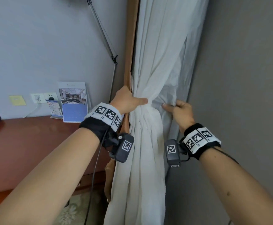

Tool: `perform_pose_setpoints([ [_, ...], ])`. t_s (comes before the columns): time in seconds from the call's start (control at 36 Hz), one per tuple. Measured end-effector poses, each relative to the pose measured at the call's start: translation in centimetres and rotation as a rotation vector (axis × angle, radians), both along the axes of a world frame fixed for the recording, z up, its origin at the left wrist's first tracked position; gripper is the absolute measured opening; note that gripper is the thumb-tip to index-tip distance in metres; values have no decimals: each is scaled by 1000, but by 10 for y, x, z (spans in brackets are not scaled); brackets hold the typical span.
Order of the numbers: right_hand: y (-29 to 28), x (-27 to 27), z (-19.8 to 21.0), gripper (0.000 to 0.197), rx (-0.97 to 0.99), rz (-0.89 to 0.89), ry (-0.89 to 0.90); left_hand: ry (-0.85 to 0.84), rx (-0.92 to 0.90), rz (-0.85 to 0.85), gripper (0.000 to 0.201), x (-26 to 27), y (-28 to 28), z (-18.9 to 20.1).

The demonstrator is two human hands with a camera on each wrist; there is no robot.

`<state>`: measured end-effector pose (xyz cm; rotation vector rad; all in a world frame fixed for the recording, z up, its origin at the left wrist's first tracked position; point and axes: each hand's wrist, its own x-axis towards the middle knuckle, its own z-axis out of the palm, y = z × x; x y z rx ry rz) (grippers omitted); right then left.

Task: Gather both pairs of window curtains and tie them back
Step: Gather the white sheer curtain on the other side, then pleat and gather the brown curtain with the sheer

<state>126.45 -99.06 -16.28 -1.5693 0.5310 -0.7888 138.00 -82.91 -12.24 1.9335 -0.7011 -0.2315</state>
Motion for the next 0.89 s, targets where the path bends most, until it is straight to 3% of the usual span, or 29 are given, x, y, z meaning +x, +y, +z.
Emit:
perform_pose_setpoints([
  [0.11,11,-6,1,14,-19,20,-81,-112,45,114,63,-1,-3,1],
  [0.22,26,-14,11,10,-86,147,-84,-194,128,107,64,-11,-10,4],
  [0.33,38,-16,21,21,-106,163,-19,-121,122,59,56,-18,-16,3],
  [0.36,39,-17,21,20,-100,169,5,-76,96,31,63,-19,-17,1],
  [0.39,43,-18,23,26,-69,185,24,-37,73,-5,77,-21,-17,0],
  [0.44,48,-22,23,58,16,290,20,6,37,-57,106,-20,-22,-6],
  [0.5,52,-25,21,88,24,384,38,21,11,-117,106,-23,-26,-9],
  [0.53,52,-24,20,94,31,417,56,26,8,-154,106,-21,-30,-11],
  [0.58,51,-24,20,82,32,432,83,59,24,-241,105,-19,-33,-11],
  [0.64,47,-25,24,46,26,437,94,108,82,-310,113,-18,-34,-9],
  [0.69,44,-24,25,35,-29,411,90,122,124,-353,117,-16,-35,-9],
  [0.75,37,-21,25,59,-41,349,81,82,141,-393,101,-21,-36,-9],
  [0.83,30,-17,29,96,-50,189,138,-11,155,-513,45,-30,-40,-21],
  [0.89,28,-13,31,117,-58,85,226,-81,165,-535,49,-40,-46,-33],
])
